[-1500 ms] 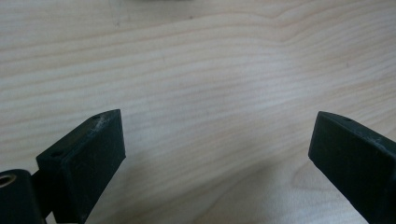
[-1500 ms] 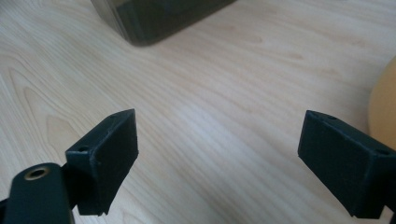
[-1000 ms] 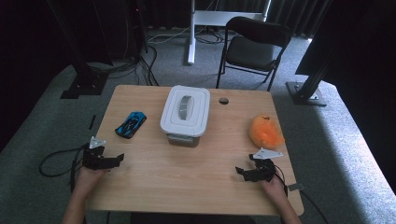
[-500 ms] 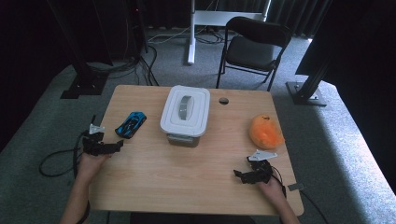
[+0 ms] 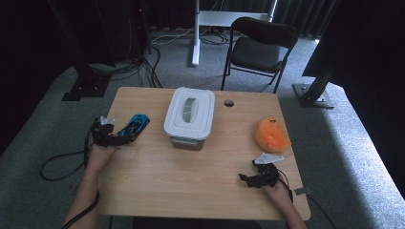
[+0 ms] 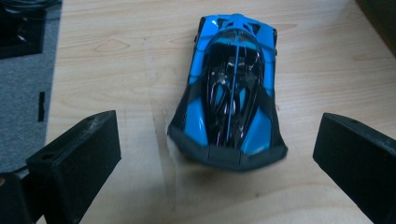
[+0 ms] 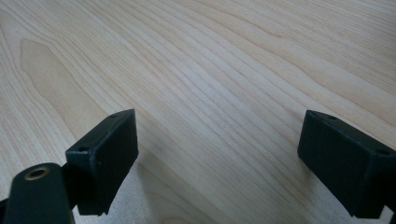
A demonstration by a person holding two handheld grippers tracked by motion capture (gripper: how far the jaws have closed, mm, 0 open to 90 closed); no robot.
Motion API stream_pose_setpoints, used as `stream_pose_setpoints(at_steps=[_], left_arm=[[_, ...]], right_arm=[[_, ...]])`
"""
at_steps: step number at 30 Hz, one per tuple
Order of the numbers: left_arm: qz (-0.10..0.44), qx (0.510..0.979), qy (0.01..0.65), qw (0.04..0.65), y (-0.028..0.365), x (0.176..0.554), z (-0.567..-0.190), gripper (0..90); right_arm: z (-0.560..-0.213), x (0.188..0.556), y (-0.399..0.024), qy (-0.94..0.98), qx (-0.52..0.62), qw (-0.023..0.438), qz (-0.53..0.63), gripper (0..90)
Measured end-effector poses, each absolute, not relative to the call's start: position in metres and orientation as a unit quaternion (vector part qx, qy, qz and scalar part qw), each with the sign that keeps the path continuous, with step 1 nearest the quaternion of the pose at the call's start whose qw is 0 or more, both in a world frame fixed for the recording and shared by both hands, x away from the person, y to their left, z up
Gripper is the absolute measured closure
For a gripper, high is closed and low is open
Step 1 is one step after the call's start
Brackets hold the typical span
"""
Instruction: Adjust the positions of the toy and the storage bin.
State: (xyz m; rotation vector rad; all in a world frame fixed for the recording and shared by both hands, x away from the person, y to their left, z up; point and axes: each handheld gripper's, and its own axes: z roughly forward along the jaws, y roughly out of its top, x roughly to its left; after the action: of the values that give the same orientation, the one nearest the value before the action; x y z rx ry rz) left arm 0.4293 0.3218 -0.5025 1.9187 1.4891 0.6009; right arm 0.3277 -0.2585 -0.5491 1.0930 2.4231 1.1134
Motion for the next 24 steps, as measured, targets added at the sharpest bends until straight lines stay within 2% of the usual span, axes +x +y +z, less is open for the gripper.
stream_pose_setpoints(at_steps=[5,12,24], left_arm=[[0.215,0.733,0.567,0.309,0.320,0.444,-0.504,1.3],[0.223,0.737,0.568,0.290,0.316,0.462,-0.507,1.4],[0.195,0.760,0.557,0.271,0.306,0.482,-0.519,1.4]], right_arm=[[-0.549,0.328,-0.259,0.833,0.377,0.128,0.384,11.7],[-0.549,0.328,-0.260,0.832,0.378,0.124,0.388,11.7],[-0.549,0.329,-0.261,0.830,0.380,0.121,0.390,11.7]])
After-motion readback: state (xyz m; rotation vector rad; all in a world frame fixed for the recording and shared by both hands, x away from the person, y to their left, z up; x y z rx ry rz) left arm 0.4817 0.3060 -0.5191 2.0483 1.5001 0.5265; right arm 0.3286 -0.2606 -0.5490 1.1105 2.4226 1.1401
